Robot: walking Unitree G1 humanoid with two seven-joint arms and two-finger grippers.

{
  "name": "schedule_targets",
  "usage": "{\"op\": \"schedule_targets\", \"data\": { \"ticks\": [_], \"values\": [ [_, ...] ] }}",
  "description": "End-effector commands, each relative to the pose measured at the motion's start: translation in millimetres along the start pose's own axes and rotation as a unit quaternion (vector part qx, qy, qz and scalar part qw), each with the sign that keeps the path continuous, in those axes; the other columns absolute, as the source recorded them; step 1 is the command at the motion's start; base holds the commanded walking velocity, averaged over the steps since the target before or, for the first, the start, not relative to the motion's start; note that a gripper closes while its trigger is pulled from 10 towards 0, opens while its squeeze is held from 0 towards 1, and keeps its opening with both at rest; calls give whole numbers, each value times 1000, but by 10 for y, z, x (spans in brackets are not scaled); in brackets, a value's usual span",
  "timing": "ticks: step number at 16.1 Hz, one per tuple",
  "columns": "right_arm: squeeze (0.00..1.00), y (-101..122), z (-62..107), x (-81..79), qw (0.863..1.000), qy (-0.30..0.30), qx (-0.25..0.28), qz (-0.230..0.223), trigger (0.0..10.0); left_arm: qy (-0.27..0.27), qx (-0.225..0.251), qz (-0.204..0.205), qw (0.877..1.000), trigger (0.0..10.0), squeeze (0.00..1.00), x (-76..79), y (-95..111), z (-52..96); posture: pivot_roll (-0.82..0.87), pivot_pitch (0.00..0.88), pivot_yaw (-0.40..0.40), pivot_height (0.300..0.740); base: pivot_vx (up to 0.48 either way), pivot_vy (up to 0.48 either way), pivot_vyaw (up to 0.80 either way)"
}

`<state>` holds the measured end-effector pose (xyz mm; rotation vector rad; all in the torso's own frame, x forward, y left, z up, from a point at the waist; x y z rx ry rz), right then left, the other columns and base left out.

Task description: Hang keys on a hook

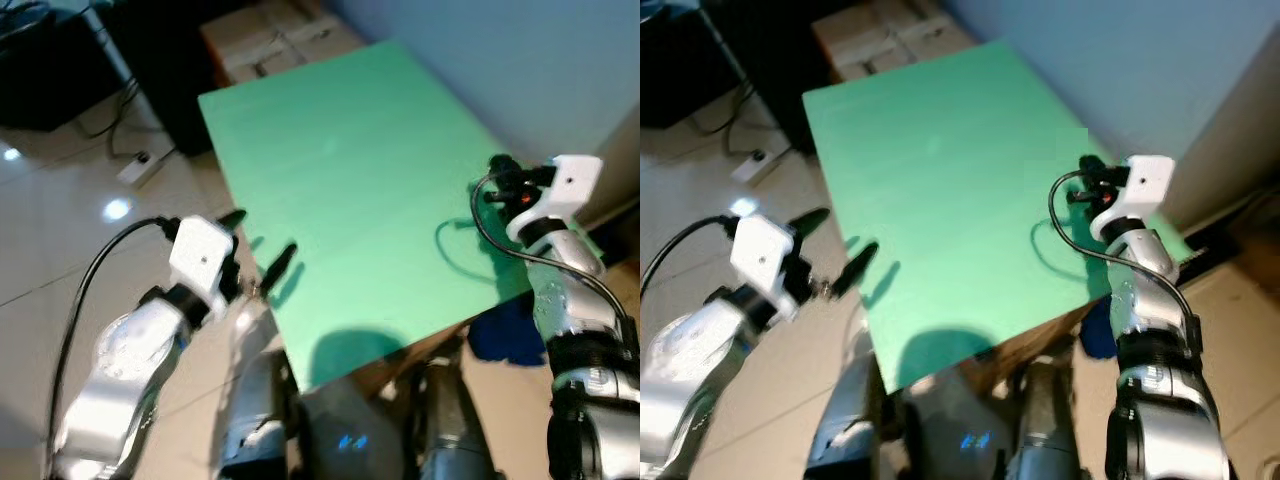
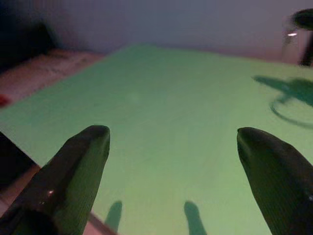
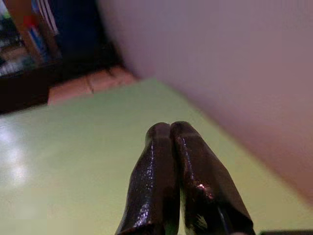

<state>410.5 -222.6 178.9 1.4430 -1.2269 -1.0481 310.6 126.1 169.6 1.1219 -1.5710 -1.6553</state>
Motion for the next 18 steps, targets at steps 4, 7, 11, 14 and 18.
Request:
{"op": "schedule_targets", "data": {
  "ticks": [4,7,11,14,18],
  "values": [
    [0,208,26,-340,1000,11,24,-16,0,72,-4,-15,997,10000,0,-289,-74,-173,-44,0,33,612,0,0,0],
    [0,204,172,-499,999,-10,7,-34,10000,111,28,21,993,10000,0,-316,-9,-293,-67,0,11,612,0,0,0],
    [0,100,358,-785,999,7,-22,-30,10000,97,22,22,995,10000,0,-187,-86,-286,-70,0,7,612,0,0,0],
    [0,76,385,-894,999,7,-29,-15,10000,101,25,1,995,10000,0,-176,-84,-296,-64,0,9,637,0,0,0],
    [0,14,464,-915,999,0,-38,-3,10000,97,30,14,995,10000,0,-90,-74,-294,-59,0,19,672,0,0,0]
  ]
}}
Point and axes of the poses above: a point about 5 cm out from each wrist's last joint towards the gripper, its own z axis pointing back from the gripper into the wrist, its own y axis along the axis of the wrist's last joint, x = y × z, the point moved 6 cm from there along -z, pointing out of the wrist towards the gripper, and after that the axes turned 2 degrees about z, right-handed, at the moved point
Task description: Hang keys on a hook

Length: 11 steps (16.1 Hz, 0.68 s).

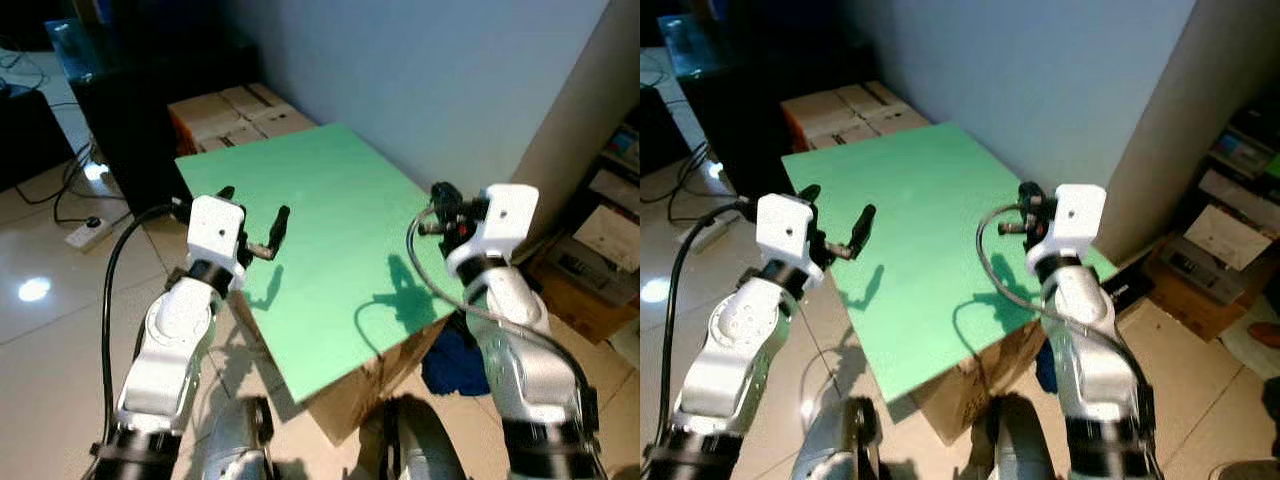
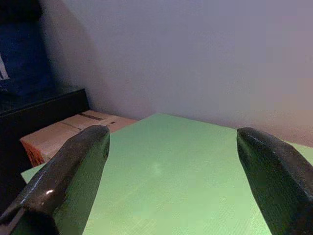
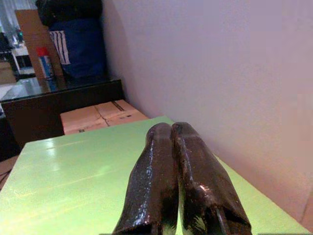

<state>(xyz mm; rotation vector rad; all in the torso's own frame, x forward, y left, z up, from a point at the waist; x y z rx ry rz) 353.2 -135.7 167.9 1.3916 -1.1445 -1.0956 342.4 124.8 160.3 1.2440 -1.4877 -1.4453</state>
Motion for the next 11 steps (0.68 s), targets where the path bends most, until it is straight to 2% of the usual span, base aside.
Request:
{"op": "schedule_targets", "data": {
  "ticks": [1,3,7,11],
  "values": [
    [0,43,37,3,1000,-4,4,11,10000,-16,13,5,1000,10000,0,97,63,9,-59,0,19,682,0,0,0],
    [0,24,72,4,1000,-5,1,12,10000,-21,18,5,1000,10000,0,156,70,21,-65,0,18,702,0,0,0],
    [0,23,92,15,1000,-14,1,16,10000,-17,18,5,1000,10000,0,149,67,16,-63,0,22,740,0,0,0],
    [0,32,90,-1,1000,-15,2,13,10000,-10,23,1,1000,10000,0,94,77,30,-61,0,19,740,0,0,0]
  ]
}}
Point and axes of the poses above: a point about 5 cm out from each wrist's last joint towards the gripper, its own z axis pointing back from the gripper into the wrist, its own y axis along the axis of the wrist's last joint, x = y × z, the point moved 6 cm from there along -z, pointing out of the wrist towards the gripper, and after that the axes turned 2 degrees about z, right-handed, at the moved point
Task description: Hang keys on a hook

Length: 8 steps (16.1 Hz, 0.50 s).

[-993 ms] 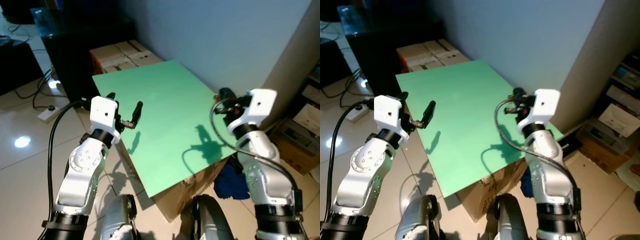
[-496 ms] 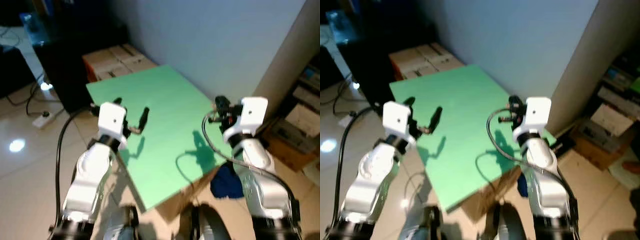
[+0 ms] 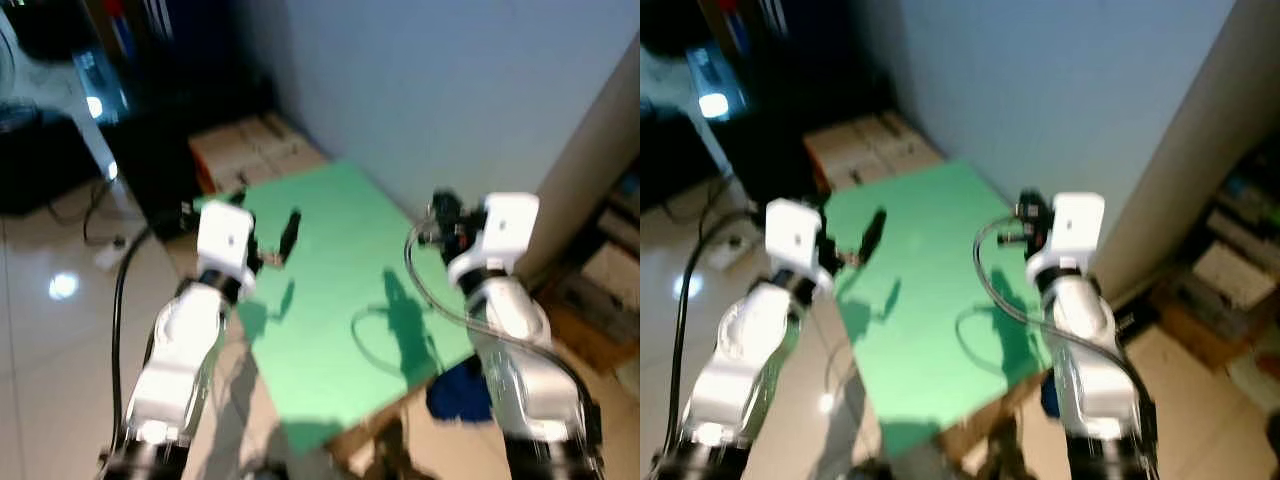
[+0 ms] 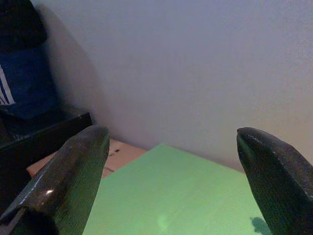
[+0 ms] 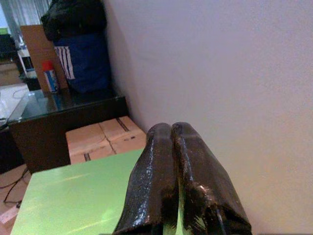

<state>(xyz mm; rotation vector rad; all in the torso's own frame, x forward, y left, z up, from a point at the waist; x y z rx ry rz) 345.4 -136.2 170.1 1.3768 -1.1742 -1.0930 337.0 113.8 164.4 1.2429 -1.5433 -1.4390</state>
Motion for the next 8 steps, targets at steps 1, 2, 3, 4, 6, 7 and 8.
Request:
{"op": "schedule_targets", "data": {
  "ticks": [1,2,3,4,6,7,8],
  "values": [
    [0,1,14,6,1000,-6,-2,4,10000,3,5,-4,1000,10000,0,-22,20,24,-61,0,19,740,0,0,0],
    [0,5,15,5,1000,-6,-1,4,10000,2,6,-4,1000,10000,0,-23,26,27,-60,0,21,740,0,0,0],
    [0,6,17,5,1000,-6,-1,4,10000,1,7,-3,1000,10000,0,-22,32,29,-60,0,22,740,0,0,0],
    [0,-3,32,4,1000,-7,-3,3,10000,-1,8,-1,1000,10000,0,-9,33,45,-62,0,24,740,0,0,0],
    [0,-44,76,-10,1000,-6,-11,-4,10000,-6,4,3,1000,10000,0,18,14,83,-62,0,22,740,0,0,0],
    [0,-64,83,-17,1000,-5,-16,-5,10000,-7,4,4,1000,10000,0,22,12,90,-61,0,20,740,0,0,0],
    [0,-110,102,-43,1000,2,-25,-3,10000,-10,3,5,1000,10000,0,39,8,105,-58,0,16,740,0,0,0]
  ]
}}
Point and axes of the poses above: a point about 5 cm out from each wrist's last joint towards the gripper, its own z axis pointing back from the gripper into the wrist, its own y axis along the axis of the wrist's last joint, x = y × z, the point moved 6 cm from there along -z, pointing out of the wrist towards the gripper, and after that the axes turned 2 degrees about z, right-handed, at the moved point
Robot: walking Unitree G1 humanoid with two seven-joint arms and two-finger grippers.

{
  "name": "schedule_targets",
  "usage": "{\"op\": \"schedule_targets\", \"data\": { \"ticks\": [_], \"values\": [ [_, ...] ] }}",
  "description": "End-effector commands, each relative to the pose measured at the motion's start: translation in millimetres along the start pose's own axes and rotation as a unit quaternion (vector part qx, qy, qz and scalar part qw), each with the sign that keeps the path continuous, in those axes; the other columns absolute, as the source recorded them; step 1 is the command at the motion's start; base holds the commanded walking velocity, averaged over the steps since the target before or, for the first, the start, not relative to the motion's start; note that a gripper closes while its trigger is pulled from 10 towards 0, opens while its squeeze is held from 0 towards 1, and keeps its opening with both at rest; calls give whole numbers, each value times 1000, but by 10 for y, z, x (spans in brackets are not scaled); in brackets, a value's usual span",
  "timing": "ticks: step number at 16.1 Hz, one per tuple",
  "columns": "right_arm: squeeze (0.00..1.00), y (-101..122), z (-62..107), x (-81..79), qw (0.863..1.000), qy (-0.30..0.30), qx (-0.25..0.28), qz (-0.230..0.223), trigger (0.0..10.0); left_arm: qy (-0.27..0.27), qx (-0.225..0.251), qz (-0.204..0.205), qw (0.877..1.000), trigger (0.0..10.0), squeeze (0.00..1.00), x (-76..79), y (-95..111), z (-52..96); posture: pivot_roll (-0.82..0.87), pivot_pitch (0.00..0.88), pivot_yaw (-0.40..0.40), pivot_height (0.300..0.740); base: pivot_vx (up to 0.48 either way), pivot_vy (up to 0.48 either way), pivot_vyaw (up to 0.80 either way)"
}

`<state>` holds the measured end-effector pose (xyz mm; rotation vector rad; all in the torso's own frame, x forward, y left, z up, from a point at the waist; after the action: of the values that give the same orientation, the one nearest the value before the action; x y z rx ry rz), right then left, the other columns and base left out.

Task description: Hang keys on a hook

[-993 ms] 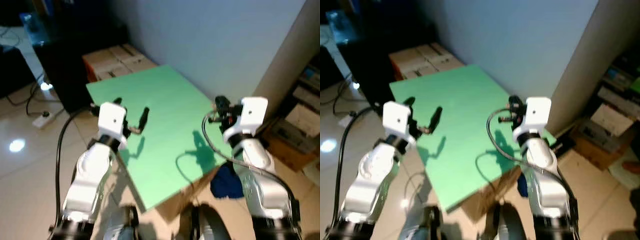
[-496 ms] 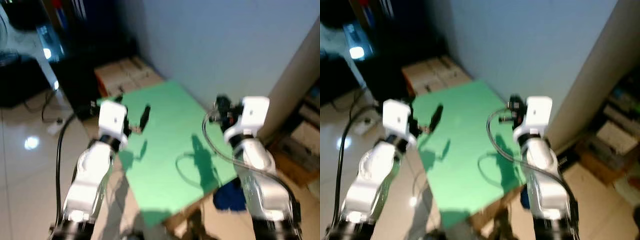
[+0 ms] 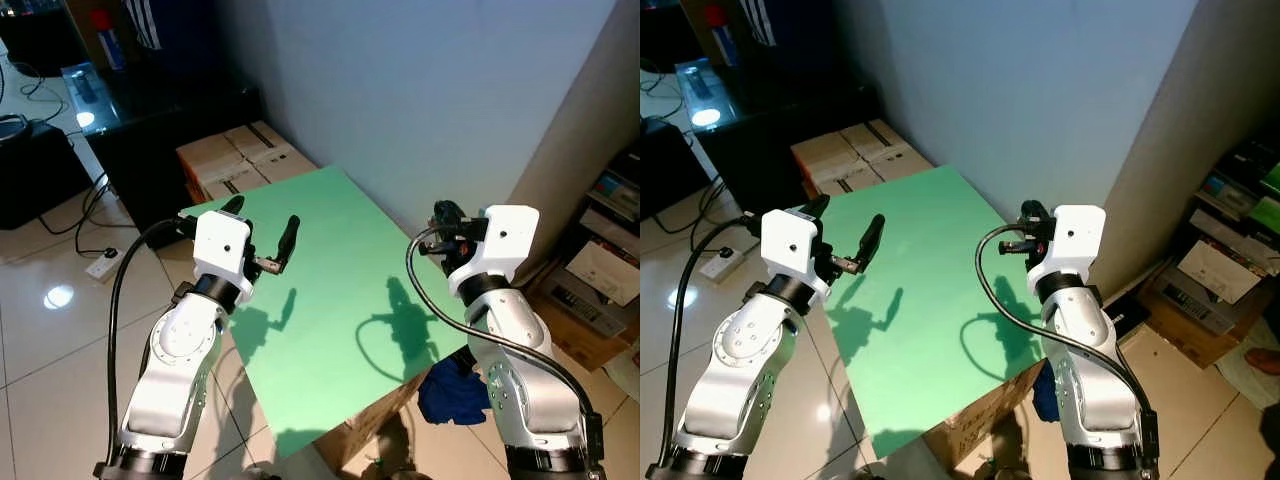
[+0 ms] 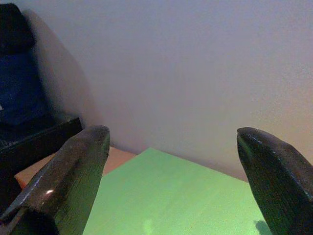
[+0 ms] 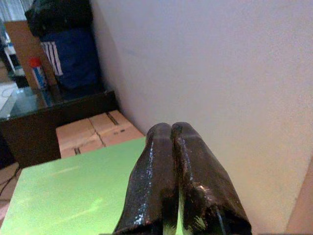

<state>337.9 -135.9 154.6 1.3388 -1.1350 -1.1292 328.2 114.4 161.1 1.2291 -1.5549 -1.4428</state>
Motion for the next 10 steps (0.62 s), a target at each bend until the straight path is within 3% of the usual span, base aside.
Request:
{"op": "schedule_targets", "data": {
  "ticks": [1,10],
  "values": [
    [0,14,18,-60,1000,11,-1,5,10000,-4,2,1,1000,10000,0,20,24,22,-58,0,16,740,0,0,0],
    [0,20,-5,-107,1000,22,-2,3,10000,4,3,-1,1000,10000,0,-5,39,48,-50,0,6,740,0,0,0]
  ]
}}
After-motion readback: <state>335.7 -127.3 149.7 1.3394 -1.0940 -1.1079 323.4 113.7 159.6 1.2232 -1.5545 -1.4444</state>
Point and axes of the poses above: a point about 5 cm out from each wrist's last joint towards the gripper, its own z axis pointing back from the gripper into the wrist, its own y axis along the axis of the wrist's last joint, x = y × z, the point moved 6 cm from there along -z, pointing out of the wrist towards the gripper, and after that the axes turned 2 degrees about z, right-handed, at the moved point
